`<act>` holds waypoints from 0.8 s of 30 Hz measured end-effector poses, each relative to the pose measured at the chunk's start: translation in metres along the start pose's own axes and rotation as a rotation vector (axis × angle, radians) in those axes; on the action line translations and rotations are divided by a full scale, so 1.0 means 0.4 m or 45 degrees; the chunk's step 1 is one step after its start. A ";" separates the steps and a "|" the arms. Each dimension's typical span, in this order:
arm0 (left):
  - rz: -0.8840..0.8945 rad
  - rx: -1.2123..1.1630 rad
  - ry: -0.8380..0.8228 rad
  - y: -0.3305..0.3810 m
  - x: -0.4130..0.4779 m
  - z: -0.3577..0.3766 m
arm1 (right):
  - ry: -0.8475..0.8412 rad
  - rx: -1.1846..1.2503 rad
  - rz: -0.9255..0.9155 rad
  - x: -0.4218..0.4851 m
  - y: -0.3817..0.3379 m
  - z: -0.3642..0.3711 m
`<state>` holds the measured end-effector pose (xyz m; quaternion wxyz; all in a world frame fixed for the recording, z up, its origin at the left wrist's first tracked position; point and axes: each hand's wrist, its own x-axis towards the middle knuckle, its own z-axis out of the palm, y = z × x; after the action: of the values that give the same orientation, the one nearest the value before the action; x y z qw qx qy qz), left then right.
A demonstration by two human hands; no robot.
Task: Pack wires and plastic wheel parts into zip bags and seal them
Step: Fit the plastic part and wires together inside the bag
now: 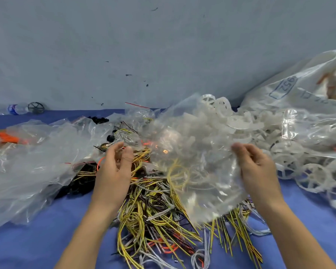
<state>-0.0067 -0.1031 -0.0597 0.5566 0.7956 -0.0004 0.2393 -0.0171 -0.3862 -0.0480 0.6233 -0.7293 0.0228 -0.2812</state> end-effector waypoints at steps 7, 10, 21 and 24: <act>-0.375 -0.481 -0.394 0.060 -0.084 0.092 | 0.341 0.356 0.571 -0.117 0.025 0.069; -0.503 -0.510 -0.520 0.069 -0.120 0.131 | 0.092 0.533 0.649 -0.189 0.000 0.125; -0.576 -0.438 -0.401 0.061 -0.093 0.111 | -1.135 -0.105 0.678 -0.211 -0.077 0.131; -0.684 -0.554 -0.450 0.058 -0.083 0.110 | -0.583 -0.381 -0.034 -0.183 -0.052 0.125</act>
<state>-0.0255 -0.1595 -0.0636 0.7466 0.6596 0.0613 -0.0616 -0.0634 -0.3086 -0.0602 0.4940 -0.8580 -0.0870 -0.1107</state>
